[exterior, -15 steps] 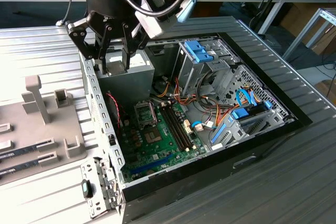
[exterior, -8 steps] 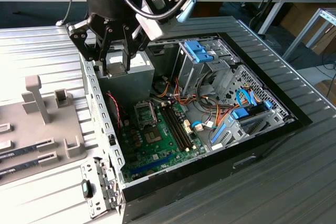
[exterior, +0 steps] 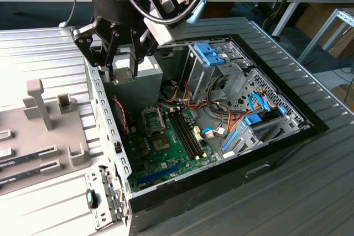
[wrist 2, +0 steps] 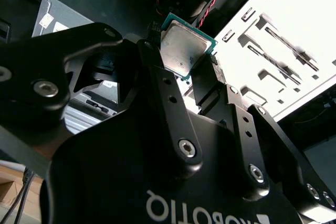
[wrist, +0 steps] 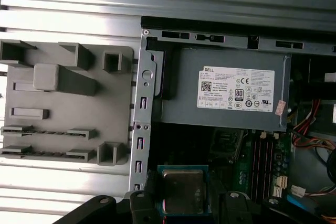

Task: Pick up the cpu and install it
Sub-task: 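Pick up the cpu and move it towards the insertion slot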

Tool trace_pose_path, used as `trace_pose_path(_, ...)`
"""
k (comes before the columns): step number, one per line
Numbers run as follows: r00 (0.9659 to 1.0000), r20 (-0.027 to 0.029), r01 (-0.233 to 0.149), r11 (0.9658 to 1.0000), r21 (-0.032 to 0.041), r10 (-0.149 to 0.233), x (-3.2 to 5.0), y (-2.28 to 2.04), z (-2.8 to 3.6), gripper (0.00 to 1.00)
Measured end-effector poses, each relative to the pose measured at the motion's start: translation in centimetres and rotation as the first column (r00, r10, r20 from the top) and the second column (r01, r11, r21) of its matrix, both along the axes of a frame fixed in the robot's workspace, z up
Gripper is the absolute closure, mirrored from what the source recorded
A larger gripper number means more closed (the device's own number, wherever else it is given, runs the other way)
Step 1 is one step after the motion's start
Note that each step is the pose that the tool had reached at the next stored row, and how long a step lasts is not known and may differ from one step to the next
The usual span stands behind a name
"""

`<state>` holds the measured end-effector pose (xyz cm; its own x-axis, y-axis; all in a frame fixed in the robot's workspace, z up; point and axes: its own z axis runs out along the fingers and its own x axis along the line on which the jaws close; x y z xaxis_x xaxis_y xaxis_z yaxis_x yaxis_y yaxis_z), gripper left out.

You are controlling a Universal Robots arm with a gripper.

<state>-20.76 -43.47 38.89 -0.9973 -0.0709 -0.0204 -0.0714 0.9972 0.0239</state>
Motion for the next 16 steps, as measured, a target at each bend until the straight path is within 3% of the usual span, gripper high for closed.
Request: trace_pose_path(16,1.0,0.0,0.0,1.0,0.0,0.0,0.13,-0.34,-0.46,0.53)
